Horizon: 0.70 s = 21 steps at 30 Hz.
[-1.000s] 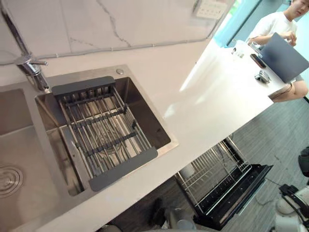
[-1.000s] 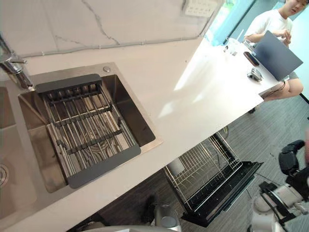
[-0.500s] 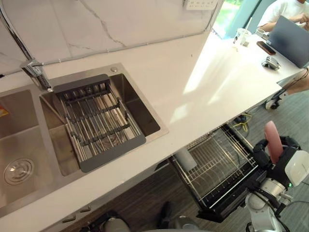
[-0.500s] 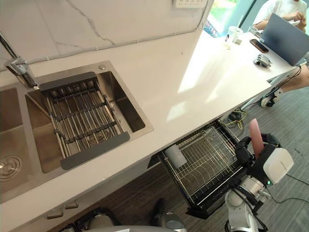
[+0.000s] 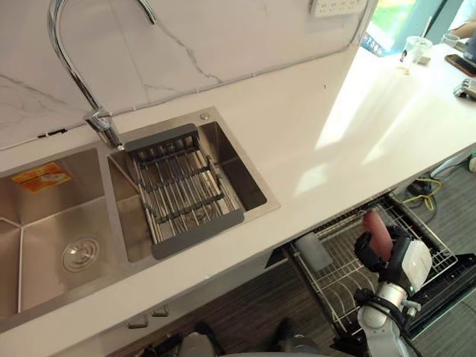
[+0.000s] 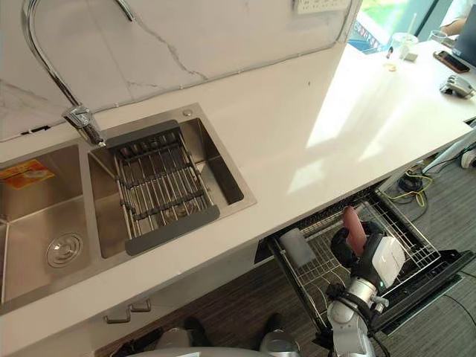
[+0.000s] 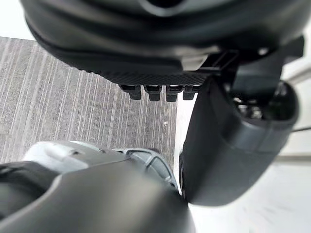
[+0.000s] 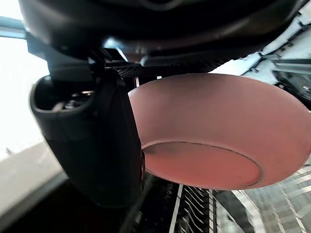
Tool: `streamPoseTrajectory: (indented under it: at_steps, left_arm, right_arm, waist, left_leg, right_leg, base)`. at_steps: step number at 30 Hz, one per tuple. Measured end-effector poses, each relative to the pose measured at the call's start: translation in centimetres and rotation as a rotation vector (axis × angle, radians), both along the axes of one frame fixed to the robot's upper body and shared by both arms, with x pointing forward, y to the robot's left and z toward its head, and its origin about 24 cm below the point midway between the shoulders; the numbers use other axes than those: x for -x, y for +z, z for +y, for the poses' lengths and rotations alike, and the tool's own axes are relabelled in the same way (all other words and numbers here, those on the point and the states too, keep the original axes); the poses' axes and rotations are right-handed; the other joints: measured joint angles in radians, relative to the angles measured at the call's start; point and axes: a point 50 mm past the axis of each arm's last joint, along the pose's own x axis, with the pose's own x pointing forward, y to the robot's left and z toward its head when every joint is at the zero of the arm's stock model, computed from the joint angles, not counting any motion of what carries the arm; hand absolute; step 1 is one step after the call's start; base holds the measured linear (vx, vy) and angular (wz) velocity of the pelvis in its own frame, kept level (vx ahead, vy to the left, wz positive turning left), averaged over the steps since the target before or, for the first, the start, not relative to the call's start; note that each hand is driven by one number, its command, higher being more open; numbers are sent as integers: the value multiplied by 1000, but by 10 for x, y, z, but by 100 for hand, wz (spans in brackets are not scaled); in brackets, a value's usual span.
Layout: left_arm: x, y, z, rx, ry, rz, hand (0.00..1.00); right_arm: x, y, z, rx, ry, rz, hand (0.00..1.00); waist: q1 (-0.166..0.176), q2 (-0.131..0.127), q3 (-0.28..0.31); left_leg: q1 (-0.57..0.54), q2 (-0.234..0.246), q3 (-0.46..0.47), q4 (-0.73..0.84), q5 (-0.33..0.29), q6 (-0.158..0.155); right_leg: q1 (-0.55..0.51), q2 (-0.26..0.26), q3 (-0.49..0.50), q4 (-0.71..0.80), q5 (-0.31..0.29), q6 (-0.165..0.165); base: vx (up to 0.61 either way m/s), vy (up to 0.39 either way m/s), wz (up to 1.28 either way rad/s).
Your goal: Walk over to the sink, pick up the cup, carry it to the dishwasher, place the cup inside the dishwasher, then close the dishwasher door
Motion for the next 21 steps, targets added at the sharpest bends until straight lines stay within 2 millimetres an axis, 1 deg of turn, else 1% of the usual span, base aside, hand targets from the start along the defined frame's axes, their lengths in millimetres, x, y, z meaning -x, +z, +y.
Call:
streamPoseTrajectory:
  at_steps: [1, 2, 3, 4, 5, 6, 9, 11, 12, 14, 16, 17, 21]
  left_arm:
    - [-2, 0, -2, 10, -17, -9, 100]
    - [-3, 0, -3, 16, -30, -13, 100]
    - [-5, 0, -5, 26, -46, -18, 100]
    - [-7, 0, -7, 39, -56, -24, 100]
    - [-8, 0, -8, 44, -58, -26, 100]
    - [-12, 0, -9, 56, -63, -35, 100]
    - [-23, 2, -9, 75, -50, -69, 100]
    - [-31, 3, -12, 106, -19, -99, 100]
    - [-34, 4, -14, 136, 10, -118, 100]
    - [-39, 5, -16, 165, 44, -142, 100]
    - [-44, 6, -17, 176, 54, -159, 100]
    - [-50, 7, -18, 179, 49, -171, 100]
    - [-67, 12, -22, 200, 25, -205, 100]
  right_arm:
    - [-1, -1, -2, 8, 1, 12, 0]
    - [-3, 0, -4, 15, 3, 16, 0]
    - [-10, 3, -10, 41, 3, 25, 0]
    - [-17, 7, -17, 70, 0, 33, 0]
    - [-21, 9, -20, 83, -5, 37, 0]
    - [-29, 16, -25, 105, -13, 32, 0]
    - [-53, 34, -29, 162, 12, -2, 0]
    - [-61, 43, -32, 182, 7, -19, 0]
    - [-64, 47, -34, 190, -3, -23, 0]
    - [-70, 50, -33, 201, -9, -22, 0]
    - [-76, 52, -31, 210, -5, -14, 0]
    - [-80, 53, -28, 212, -1, -11, 0]
    - [-94, 57, -19, 215, 41, 0, 0]
  waist:
    - [-1, 18, 10]
    - [-2, 28, 15]
    - [-5, 49, 26]
    - [-5, 62, 38]
    - [-4, 69, 41]
    - [-4, 85, 54]
    - [3, 83, 91]
    - [17, 83, 109]
    - [26, 75, 121]
    - [39, 72, 131]
    - [52, 65, 142]
    - [53, 64, 144]
    - [54, 57, 165]
  left_leg:
    - [-7, 1, -3, 0, 1, 2]
    - [-12, 1, -3, 0, 3, 3]
    - [-25, 0, -3, 0, 7, 6]
    - [-42, -2, -3, -2, 12, 11]
    - [-50, -4, -3, -4, 17, 14]
    - [-57, -9, -3, -15, 28, 18]
    - [-76, -20, -6, -38, 49, 23]
    - [-87, -32, -14, -51, 57, 22]
    - [-98, -38, -16, -55, 58, 23]
    - [-109, -51, -18, -68, 62, 20]
    - [-119, -63, -43, -70, 70, 25]
    - [-131, -70, -66, -70, 71, 25]
    - [-147, -81, -90, -67, 73, 26]
  right_leg:
    - [-9, -3, -1, 12, -8, 0]
    - [-16, -5, -1, 17, -9, 0]
    - [-34, -10, 0, 30, -14, 1]
    - [-60, -16, 2, 45, -17, -1]
    - [-74, -20, 3, 58, -20, -2]
    - [-97, -30, 6, 86, -30, -2]
    - [-163, -58, 23, 163, -62, -5]
    - [-199, -77, 29, 207, -81, -8]
    - [-221, -88, 30, 231, -89, -7]
    - [-253, -108, 36, 270, -103, -4]
    - [-277, -123, 46, 297, -110, 0]
    - [-291, -133, 46, 311, -113, -1]
    - [-320, -152, 56, 344, -126, 2]
  base:
    - [-10, 39, 5]
    - [-28, 64, 3]
    - [-37, 70, 0]
    - [-32, 59, 0]
    - [-22, 54, 0]
    - [-28, 64, -4]
    - [-43, 60, -7]
    - [-46, 43, -1]
    - [-27, 41, 3]
    - [-6, 38, 3]
    - [27, 1, 0]
    - [51, -7, 2]
    - [20, -1, 1]
